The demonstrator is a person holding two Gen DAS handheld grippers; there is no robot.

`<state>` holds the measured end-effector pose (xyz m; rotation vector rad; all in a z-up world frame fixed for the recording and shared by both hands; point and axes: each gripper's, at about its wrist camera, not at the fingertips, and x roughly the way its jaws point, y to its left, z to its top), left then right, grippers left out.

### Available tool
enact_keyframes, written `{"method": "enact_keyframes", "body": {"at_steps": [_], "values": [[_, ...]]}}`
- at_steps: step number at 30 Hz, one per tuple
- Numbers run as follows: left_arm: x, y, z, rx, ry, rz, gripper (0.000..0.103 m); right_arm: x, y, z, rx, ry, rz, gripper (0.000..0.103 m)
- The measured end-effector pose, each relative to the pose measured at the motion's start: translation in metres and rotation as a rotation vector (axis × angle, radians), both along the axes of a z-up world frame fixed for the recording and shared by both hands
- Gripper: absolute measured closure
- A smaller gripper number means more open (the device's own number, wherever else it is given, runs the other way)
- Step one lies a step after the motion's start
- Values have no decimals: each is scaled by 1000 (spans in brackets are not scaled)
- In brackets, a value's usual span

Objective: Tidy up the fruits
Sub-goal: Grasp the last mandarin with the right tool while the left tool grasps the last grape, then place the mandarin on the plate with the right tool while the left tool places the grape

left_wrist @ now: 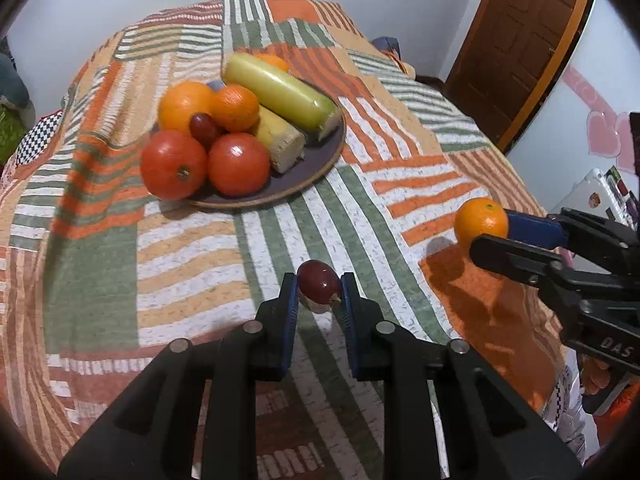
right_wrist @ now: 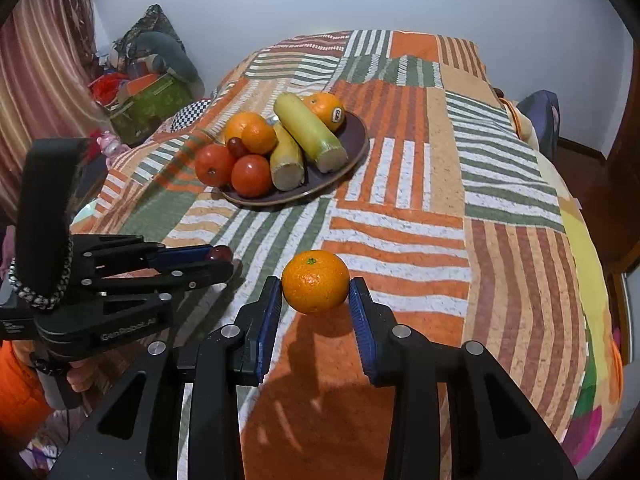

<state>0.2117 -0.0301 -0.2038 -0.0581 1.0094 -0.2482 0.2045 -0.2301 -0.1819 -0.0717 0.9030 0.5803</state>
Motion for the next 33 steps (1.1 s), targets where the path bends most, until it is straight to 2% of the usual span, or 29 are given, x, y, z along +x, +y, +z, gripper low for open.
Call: {"method": "enact_keyframes", "body": {"at_steps": [7, 16, 26, 33], "values": [[6, 27, 30, -19, -72, 48, 82, 15, 19, 9, 11, -27, 15, 71], [40, 60, 54, -16, -129, 105, 82, 44, 50, 18, 16, -68, 52, 71], [83, 65, 48, -20, -140, 107, 82, 81, 80, 18, -5, -97, 79, 71], [101, 61, 36, -14, -132, 99, 82, 104, 93, 3, -20, -75, 71, 71]]}}
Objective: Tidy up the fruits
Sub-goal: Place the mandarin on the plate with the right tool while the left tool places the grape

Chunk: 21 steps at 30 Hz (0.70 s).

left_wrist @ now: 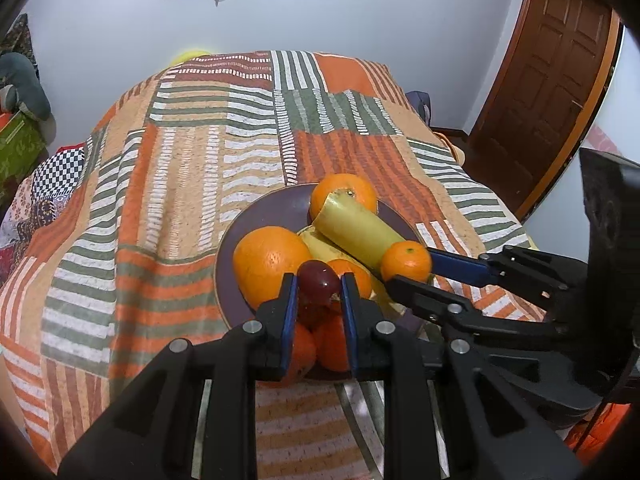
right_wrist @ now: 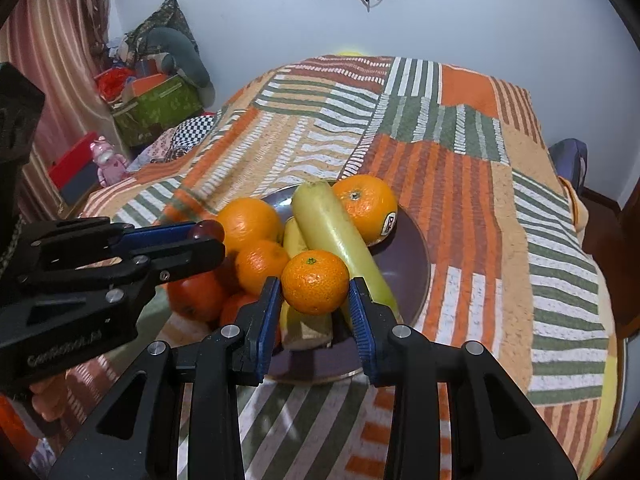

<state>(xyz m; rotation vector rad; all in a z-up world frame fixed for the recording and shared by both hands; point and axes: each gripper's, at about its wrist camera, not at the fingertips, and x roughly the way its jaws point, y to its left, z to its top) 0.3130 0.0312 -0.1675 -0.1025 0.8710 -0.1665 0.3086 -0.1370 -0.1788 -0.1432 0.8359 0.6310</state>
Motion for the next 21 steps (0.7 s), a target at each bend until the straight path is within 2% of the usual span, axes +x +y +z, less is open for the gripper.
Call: {"method": "enact_keyframes", "body": {"at_steps": [5, 8, 12, 16, 21], "values": [[7, 1, -11, 2, 18, 6, 82, 1, 3, -7, 8, 13, 20, 71], [5, 2, -12, 10, 8, 15, 75, -1, 5, -8, -11, -2, 27, 71], [3, 4, -12, 10, 15, 14, 72, 2, 4, -9, -9, 24, 31, 68], [-5, 5, -7, -4, 11, 13, 72, -1, 1, -7, -14, 21, 17, 60], [-24, 5, 10, -5, -25, 22, 72, -8, -9, 6, -2, 3, 1, 60]]}}
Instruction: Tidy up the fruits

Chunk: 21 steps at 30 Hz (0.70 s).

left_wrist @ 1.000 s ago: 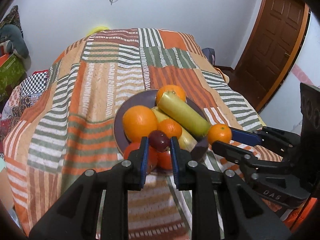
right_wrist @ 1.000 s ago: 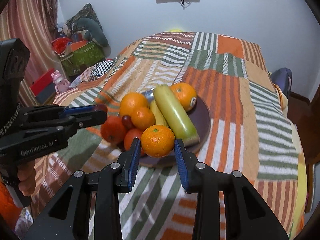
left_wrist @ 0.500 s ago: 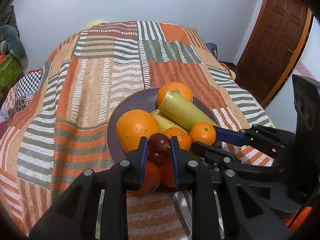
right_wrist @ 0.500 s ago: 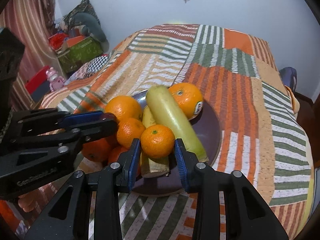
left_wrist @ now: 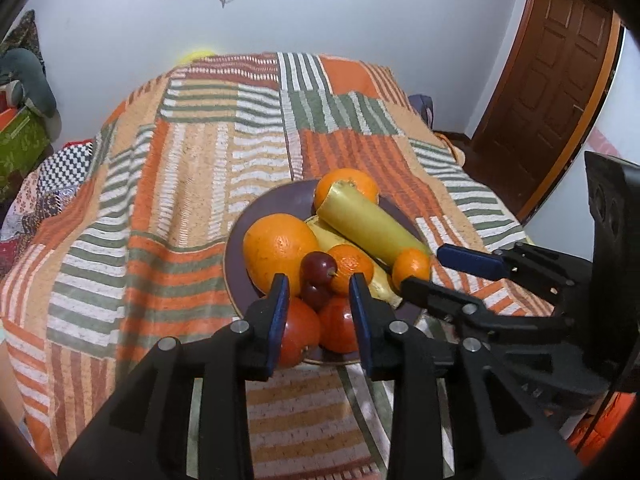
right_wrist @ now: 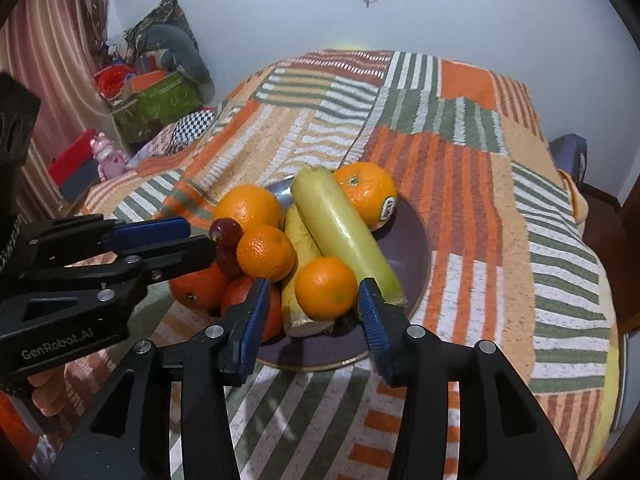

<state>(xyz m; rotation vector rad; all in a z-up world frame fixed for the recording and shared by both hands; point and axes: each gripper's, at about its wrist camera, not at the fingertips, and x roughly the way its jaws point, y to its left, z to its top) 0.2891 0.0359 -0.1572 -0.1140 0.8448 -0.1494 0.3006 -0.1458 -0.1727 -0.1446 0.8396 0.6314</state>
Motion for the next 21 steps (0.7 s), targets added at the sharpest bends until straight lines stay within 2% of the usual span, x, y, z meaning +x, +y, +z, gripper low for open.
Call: {"method": "enact_keyframes", "body": {"at_steps": [8, 11, 17, 21], "values": [[-44, -3, 45, 0, -90, 10, 72, -27, -30, 46, 58, -84, -46, 60], [-59, -4, 53, 4, -102, 8, 72, -34, -44, 46, 52, -83, -74, 60], [-91, -5, 60, 11, -131, 28, 72, -47, -65, 34, 53, -20, -118, 60], [-119, -10, 74, 24, -196, 41, 72, -71, -72, 50, 86, -66, -132, 60]]}}
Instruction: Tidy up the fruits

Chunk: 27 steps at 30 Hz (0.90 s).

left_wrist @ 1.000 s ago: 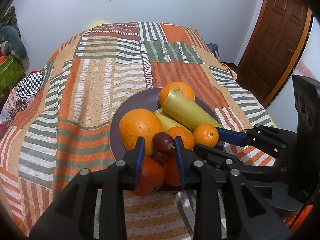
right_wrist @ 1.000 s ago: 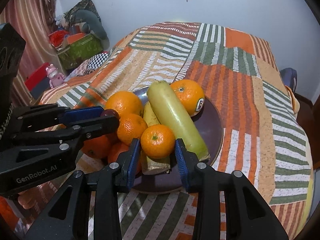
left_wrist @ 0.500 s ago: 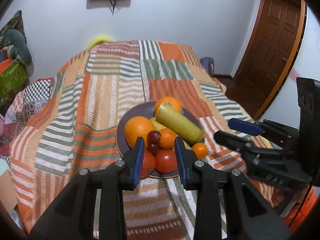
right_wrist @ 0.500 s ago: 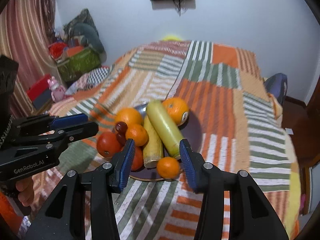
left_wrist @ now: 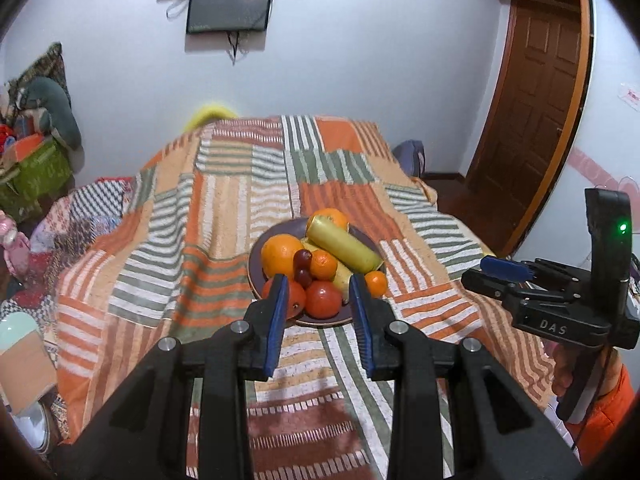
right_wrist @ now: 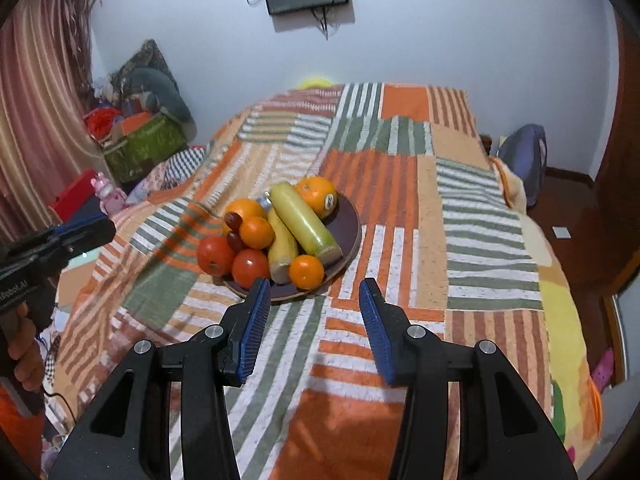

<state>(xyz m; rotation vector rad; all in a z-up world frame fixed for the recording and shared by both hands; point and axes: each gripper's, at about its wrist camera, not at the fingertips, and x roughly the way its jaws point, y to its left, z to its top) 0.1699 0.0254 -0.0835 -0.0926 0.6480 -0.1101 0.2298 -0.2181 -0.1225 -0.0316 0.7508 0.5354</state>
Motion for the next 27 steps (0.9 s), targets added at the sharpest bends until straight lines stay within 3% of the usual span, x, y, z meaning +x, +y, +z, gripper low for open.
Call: {"method": "enact_keyframes", "body": {"at_steps": [3, 10, 14, 19, 24, 27], "values": [[-26, -8, 17, 23, -73, 13, 72, -22, -2, 20, 32, -62, -4, 60], [-85, -31, 61, 73, -254, 16, 59, -79, 1, 73, 108, -250, -1, 60], [-110, -38, 85, 74, -329, 23, 52, -108, 0, 101, 142, -353, -17, 60], [-135, -39, 106, 58, -396, 37, 43, -134, -11, 121, 213, -414, -27, 60], [-149, -40, 116, 55, -434, 50, 28, -149, -14, 128, 233, -458, -40, 43], [-152, -41, 117, 49, -442, 57, 19, -156, -15, 127, 233, -486, -62, 25]]}}
